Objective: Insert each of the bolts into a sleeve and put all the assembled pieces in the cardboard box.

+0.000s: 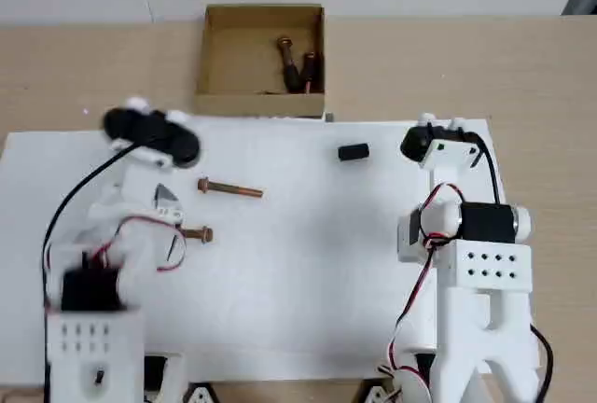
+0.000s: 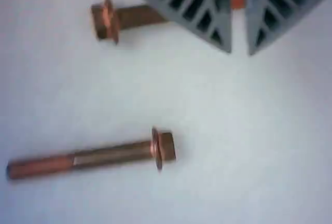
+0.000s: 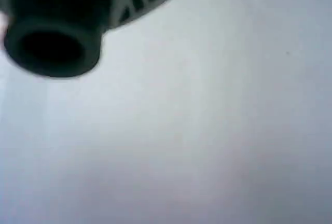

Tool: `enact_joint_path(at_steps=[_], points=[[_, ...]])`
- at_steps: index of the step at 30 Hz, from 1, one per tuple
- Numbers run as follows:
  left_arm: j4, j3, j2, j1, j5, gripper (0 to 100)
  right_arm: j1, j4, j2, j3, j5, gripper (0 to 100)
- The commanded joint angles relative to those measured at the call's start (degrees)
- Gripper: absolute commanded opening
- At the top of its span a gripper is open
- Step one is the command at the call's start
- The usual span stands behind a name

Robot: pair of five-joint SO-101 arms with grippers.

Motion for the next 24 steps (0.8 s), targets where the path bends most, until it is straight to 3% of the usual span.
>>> enact_joint_path(at_steps=[1, 9, 18, 24], points=[[-0.62, -3.74, 8.62, -0.53, -9.23, 0, 0.57, -2.42, -1.54, 1.41, 0.62, 0.3], [-0.62, -3.91, 17.76, -0.53, -29.45, 0, 0.57, -5.58, -1.54, 4.66, 0.62, 0.3], [-0.53, -5.32, 26.90, -0.44, -42.02, 0, 0.66, -5.76, -1.54, 5.27, 0.62, 0.3], [10.29, -18.68, 39.82, -0.09, -46.24, 0, 0.66, -5.76, -1.54, 5.36, 0.62, 0.3]])
